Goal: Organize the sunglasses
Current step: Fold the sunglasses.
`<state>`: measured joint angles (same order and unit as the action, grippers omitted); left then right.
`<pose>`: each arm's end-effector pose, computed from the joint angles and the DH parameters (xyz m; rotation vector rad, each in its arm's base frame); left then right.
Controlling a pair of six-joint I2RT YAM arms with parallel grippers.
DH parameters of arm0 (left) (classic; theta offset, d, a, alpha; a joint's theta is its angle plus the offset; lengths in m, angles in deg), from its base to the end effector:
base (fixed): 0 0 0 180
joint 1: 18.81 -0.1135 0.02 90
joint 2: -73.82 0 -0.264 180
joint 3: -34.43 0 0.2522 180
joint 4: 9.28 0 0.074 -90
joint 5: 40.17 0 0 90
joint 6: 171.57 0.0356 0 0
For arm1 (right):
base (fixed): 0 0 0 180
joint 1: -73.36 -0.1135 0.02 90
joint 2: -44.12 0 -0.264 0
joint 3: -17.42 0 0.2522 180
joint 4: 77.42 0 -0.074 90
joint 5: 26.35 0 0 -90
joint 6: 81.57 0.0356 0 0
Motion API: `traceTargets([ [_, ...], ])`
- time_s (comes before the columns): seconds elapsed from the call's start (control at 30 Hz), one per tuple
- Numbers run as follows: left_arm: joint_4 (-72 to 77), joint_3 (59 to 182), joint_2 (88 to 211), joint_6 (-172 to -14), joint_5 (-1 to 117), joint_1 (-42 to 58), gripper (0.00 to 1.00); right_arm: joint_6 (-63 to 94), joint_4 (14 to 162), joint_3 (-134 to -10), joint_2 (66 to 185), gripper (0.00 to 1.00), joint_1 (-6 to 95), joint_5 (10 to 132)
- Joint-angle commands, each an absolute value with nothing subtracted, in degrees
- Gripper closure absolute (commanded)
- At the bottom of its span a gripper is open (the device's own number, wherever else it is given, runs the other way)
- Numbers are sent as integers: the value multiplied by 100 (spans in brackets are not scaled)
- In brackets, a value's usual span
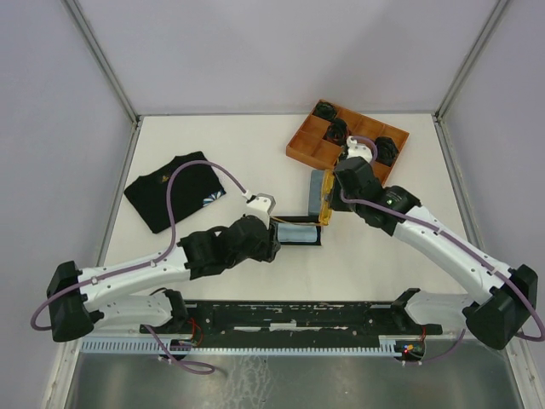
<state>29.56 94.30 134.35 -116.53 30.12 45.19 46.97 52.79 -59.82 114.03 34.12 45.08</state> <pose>0.1095 -0.1972 0.2720 0.3881 2.2382 -0.5562 0.2077 0.1550 0.3209 0.1504 2.2833 0.3407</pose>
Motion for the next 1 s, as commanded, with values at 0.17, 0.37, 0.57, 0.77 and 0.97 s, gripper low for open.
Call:
traceTargets([
  [0.17, 2938, 10262, 14208, -11771, 2205, 4543, 49, 4587, 5298, -5906, 10923, 100, 3438, 4937],
  [0.37, 3102, 10583, 14542, -11821, 1910, 4535, 48, 4536, 5206, -5820, 10812, 100, 3437, 5120],
  [0.57, 3242, 11112, 14986, -11657, 1799, 4535, 48, 4516, 5218, -5700, 10748, 100, 3441, 5371],
  [0.77, 3278, 11580, 15439, -11538, 1886, 4535, 48, 4575, 5336, -5528, 10695, 100, 3427, 5634],
  [0.97, 3263, 11953, 15909, -11453, 2024, 4534, 48, 4634, 5435, -5439, 10729, 100, 3425, 5754],
])
